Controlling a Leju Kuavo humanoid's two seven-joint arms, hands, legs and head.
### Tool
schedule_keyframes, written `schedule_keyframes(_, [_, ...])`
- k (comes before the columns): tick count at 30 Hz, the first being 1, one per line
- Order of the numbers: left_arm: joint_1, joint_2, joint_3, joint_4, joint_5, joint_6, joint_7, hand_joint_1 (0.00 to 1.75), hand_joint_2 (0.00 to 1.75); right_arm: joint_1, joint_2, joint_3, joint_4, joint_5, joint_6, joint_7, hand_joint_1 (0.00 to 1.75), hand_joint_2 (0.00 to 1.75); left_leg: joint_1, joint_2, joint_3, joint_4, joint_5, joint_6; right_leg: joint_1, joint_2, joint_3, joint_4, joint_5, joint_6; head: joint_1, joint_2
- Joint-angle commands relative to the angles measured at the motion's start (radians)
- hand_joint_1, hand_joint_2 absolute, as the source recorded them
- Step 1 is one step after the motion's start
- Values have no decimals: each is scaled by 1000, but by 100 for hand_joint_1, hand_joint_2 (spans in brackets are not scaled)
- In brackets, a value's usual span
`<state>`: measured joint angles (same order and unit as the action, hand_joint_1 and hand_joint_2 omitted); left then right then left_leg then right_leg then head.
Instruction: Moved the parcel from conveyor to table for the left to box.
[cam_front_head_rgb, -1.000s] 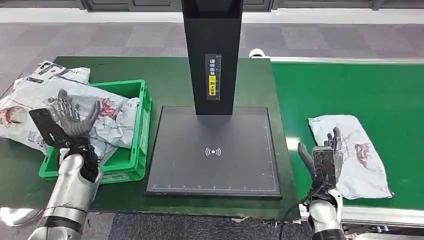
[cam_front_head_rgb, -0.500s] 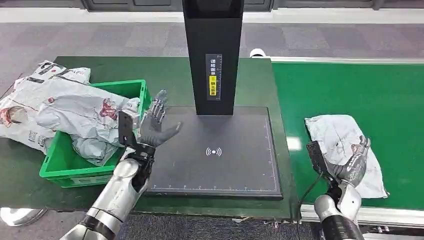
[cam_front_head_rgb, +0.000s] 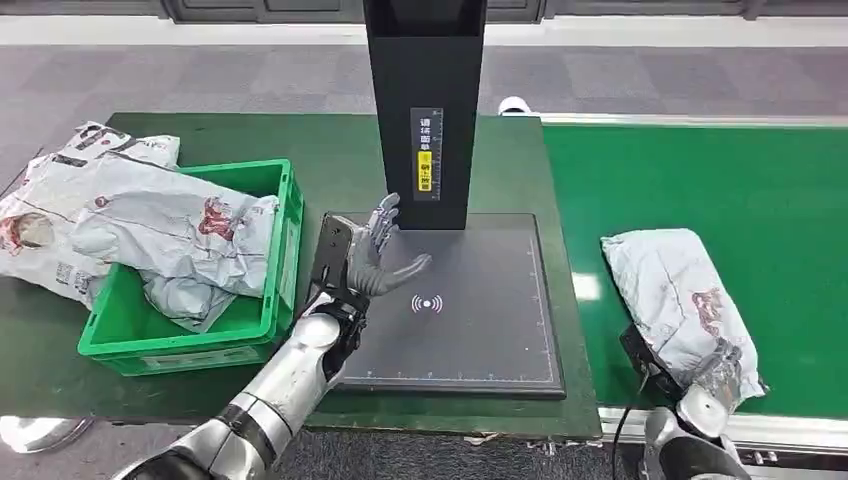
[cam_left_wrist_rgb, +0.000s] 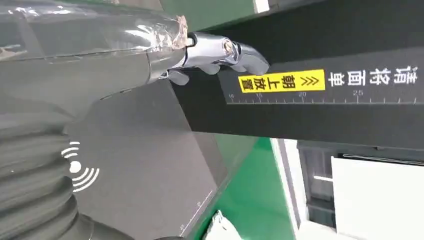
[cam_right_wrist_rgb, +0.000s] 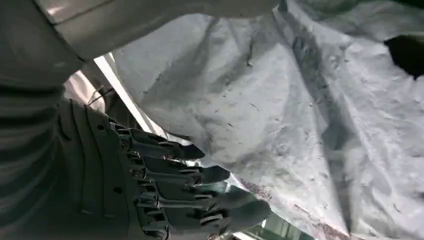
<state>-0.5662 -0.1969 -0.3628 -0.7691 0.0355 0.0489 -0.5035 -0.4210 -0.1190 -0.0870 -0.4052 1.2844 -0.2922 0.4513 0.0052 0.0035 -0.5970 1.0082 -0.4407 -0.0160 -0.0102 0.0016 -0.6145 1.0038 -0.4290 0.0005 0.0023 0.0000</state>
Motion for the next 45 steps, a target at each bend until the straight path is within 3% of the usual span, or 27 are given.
schedule_keyframes(1, [-72,-3,-49,133,3,-3,1,0,175,-21,-21,-52,121,2,21,5,0,175,0,-4,2,-1,0,1,0,-4,3,-1,-1,1,0,0])
schedule_keyframes(3, [-72,-3,-49,133,3,-3,1,0,175,-22,-21,-51,124,5,32,7,0,175,1,-6,3,-2,1,2,1,-7,6,-4,0,2,0,0])
schedule_keyframes(5, [-73,5,-45,136,5,-4,1,0,175,-27,-22,-81,146,-15,120,16,0,175,0,-5,3,-1,2,4,0,-7,6,-3,-1,2,0,0])
schedule_keyframes(6, [-72,8,-44,136,5,-5,2,0,175,-26,-21,-95,150,-29,140,2,7,175,0,-4,2,-1,1,4,-1,-6,6,-2,-1,3,0,0])
schedule_keyframes(7, [-72,15,-47,139,-1,-3,4,0,175,-20,-23,-109,158,-44,168,-14,175,175,1,-5,2,-1,2,5,-1,-6,7,-3,0,4,0,0])
schedule_keyframes(12, [-44,41,-5,156,10,21,11,0,175,-19,-11,-112,147,-25,89,-49,175,175,1,-5,8,-4,3,6,0,-6,13,-8,1,6,0,0])
schedule_keyframes(15, [-21,49,20,144,9,40,4,0,175,-61,4,-98,125,1,-46,-99,175,175,2,-5,10,-3,1,8,-1,-5,16,-9,0,8,0,0])
schedule_keyframes(17, [3,55,50,111,5,65,7,0,175,-93,28,-97,77,-6,-226,-210,175,175,1,-3,9,-1,0,8,-1,-4,15,-7,0,8,0,0])
schedule_keyframes(20, [21,60,87,78,-4,93,13,0,175,-123,75,-112,-11,-93,-334,-392,175,175,1,0,8,-3,0,8,-2,-1,14,-7,1,8,0,0])
schedule_keyframes(22, [30,61,121,54,-10,109,14,0,175,-91,116,-90,-165,-219,-371,-549,175,175,-1,3,5,0,0,8,-3,3,9,-3,2,8,0,0])
schedule_keyframes(24, [44,60,150,23,-27,123,9,0,175,-23,137,-9,-351,-347,-353,-614,175,175,-1,6,4,-1,-1,7,-3,7,7,-3,2,7,0,0])
schedule_keyframes(26, [56,64,169,2,-42,138,0,0,175,31,147,75,-503,-461,-348,-688,175,175,0,0,2,0,0,7,-3,1,6,-1,2,8,0,0])
schedule_keyframes(27, [58,66,170,-1,-42,136,0,0,175,40,148,86,-523,-463,-346,-676,175,175,1,4,4,-2,0,6,-2,5,5,-2,2,7,0,0])
schedule_keyframes(28, [59,68,172,-5,-52,149,-5,0,175,50,147,104,-553,-495,-318,-686,175,175,1,-1,3,-1,1,6,-2,0,5,-2,1,7,0,0])
schedule_keyframes(32, [54,84,217,-33,-59,174,-17,0,175,82,160,309,-717,-514,-207,-695,175,175,0,-3,3,-2,1,5,-1,-2,6,-2,-1,5,0,0])
schedule_keyframes(34, [42,87,223,-37,-75,185,-13,0,175,89,170,396,-754,-469,-158,-642,175,175,1,2,2,-1,0,5,0,3,4,0,-1,4,0,0])
schedule_keyframes(38, [41,89,219,-31,-86,172,-1,0,175,165,175,552,-778,-398,-78,-578,175,175,2,-3,1,-1,1,4,1,-1,4,-1,-1,4,0,0])
schedule_keyframes(42, [44,89,219,-31,-82,171,-6,0,175,167,163,564,-768,-409,-88,-574,175,175,2,-5,2,-1,1,3,1,-4,5,-1,-2,4,0,0])
schedule_keyframes(45, [50,99,207,-41,-82,166,-9,0,175,177,137,618,-765,-425,57,-542,175,175,1,-4,1,-2,1,4,0,-3,4,-1,-2,4,0,0])
